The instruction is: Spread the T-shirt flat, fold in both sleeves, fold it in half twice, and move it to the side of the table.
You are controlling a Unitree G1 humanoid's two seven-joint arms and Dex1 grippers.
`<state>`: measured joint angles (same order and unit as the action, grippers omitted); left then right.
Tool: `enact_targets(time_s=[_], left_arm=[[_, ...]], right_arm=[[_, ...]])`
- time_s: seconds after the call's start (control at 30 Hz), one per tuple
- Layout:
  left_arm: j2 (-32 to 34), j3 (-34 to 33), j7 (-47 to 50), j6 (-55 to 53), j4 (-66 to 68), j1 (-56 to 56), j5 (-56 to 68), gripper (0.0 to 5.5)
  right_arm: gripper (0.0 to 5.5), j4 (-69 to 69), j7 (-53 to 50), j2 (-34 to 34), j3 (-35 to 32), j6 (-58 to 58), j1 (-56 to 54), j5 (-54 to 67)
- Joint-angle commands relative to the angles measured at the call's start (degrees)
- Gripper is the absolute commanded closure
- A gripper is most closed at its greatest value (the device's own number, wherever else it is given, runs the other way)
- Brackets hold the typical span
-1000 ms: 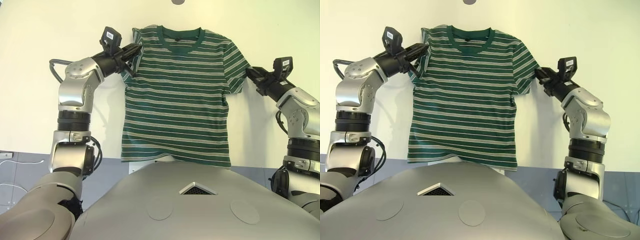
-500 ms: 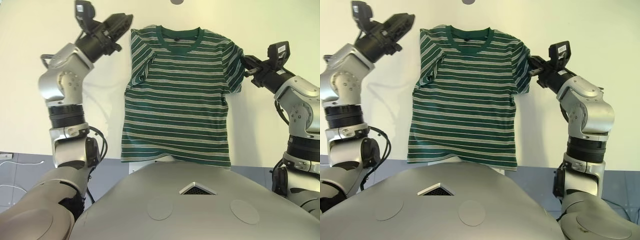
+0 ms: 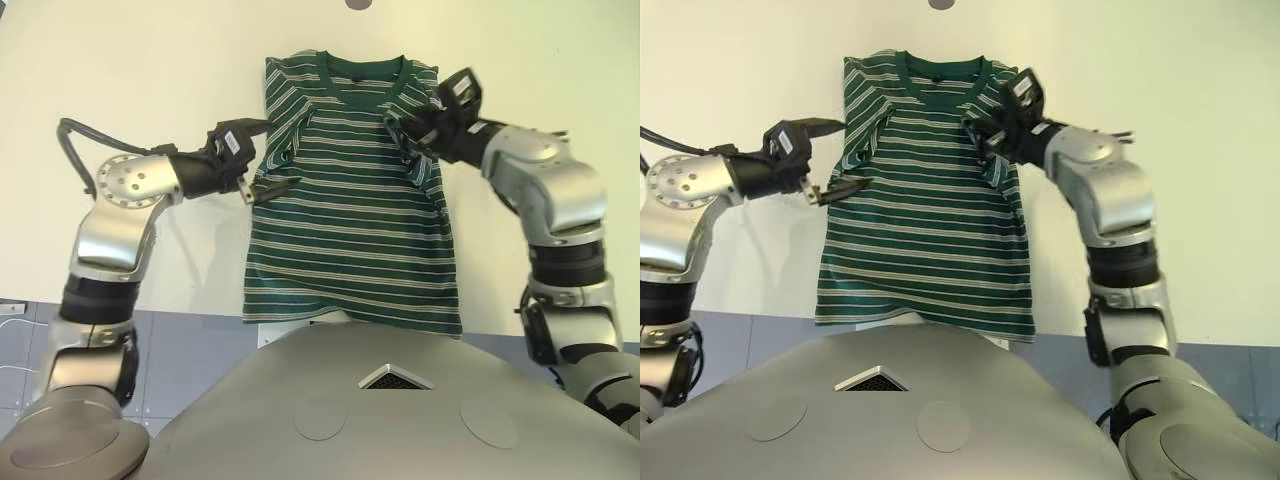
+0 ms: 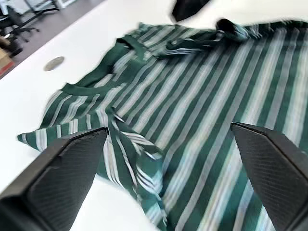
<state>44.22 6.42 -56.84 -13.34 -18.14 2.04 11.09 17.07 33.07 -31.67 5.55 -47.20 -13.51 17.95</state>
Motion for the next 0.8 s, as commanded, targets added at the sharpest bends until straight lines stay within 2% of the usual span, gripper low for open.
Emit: enact_targets(time_s=[0.03, 0.1, 0.13, 0.17, 0.27, 0.3, 0.43, 0.73, 0.8], left_arm=[[14.4, -5.1, -9.7, 13.6, 0.8, 9.0, -5.0, 0.12], [18.6, -11.4, -15.1, 24.0, 0.0, 16.5, -3.6, 0.10], [19.1, -13.4, -16.4, 29.5, -0.6, 19.8, -3.4, 0.10], [19.3, -13.9, -16.6, 35.5, -0.5, 22.2, -4.5, 0.10], [16.3, -10.0, -13.2, 46.7, 1.9, 24.5, -10.8, 0.10], [14.7, -8.7, -11.4, 49.4, 2.9, 24.1, -13.0, 0.10], [12.2, -4.3, -6.5, 57.0, 5.8, 24.6, -19.6, 0.78], [15.8, 0.7, -3.1, 61.4, 7.5, 27.7, -22.5, 2.39], [16.1, 1.6, -2.2, 62.1, 8.1, 28.1, -24.3, 2.95]], right_arm=[[3.33, 4.5, 19.3, -19.1, -4.6, 20.4, 13.2, -3.5], [3.29, 3.5, 33.0, -30.1, -8.8, 36.7, 26.3, -6.7], [3.29, 1.9, 37.3, -33.3, -10.0, 44.0, 31.1, -8.1], [3.29, 0.3, 39.0, -34.4, -10.1, 50.4, 34.5, -9.6], [3.29, -1.2, 37.4, -31.2, -8.1, 60.0, 37.9, -11.8], [3.29, -1.5, 36.7, -30.3, -7.7, 61.7, 38.2, -12.3], [3.27, -3.5, 34.9, -28.9, -7.3, 65.2, 38.4, -13.4], [3.27, -9.0, 37.0, -29.8, -8.0, 68.2, 38.9, -12.0], [3.27, -9.0, 37.1, -29.7, -7.9, 68.6, 39.0, -11.8]])
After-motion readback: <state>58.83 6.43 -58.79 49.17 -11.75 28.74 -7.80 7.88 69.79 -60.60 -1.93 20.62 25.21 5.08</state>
